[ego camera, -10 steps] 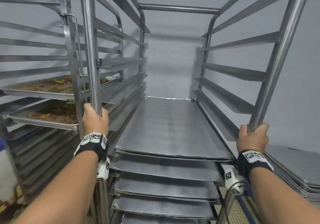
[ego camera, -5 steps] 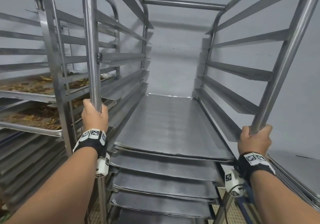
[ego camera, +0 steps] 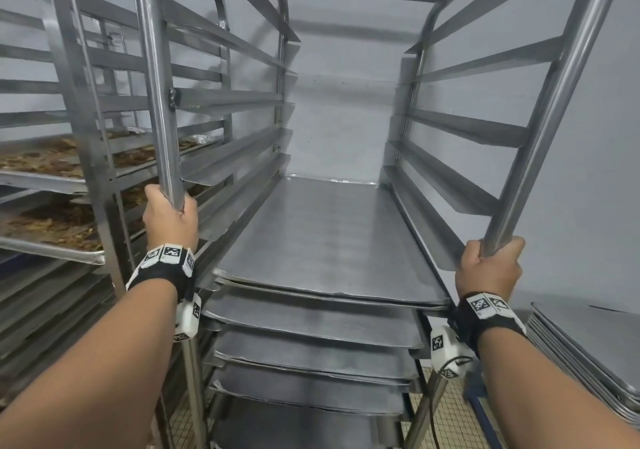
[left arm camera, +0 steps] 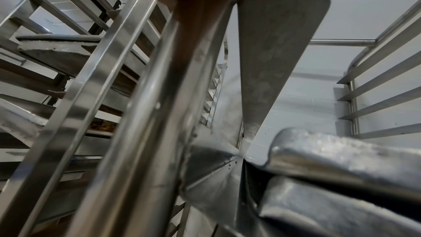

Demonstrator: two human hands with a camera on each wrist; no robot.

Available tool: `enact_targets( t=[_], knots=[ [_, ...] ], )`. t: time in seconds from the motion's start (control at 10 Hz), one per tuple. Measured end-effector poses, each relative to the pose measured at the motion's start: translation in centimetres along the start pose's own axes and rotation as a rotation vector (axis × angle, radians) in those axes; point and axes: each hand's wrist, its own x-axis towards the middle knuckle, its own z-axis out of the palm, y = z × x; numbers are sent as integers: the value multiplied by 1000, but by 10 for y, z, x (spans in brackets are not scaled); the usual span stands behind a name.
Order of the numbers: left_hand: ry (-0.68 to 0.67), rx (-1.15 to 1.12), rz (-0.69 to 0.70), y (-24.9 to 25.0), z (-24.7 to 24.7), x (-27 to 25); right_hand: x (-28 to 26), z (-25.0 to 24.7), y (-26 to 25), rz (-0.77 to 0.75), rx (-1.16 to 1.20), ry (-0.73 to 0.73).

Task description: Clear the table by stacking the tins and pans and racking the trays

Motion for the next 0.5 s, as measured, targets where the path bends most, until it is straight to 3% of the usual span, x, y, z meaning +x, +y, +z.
enact_targets(
  t=[0.2,0.3,0.4,0.5],
  knots=[
    [-60,78,-45,5,-8,-7,-7,-9,-9,30,-49,-88],
    [-152,276,-135,14,-17,-11,-14,-20,-19,71,-108,-176],
    [-265,335,-233,23,-34,-8,-11,-30,-29,103,-169,-302],
    [-132,229,-123,22,-53,-13,-12,-44,-48,98,-213,-346]
  ],
)
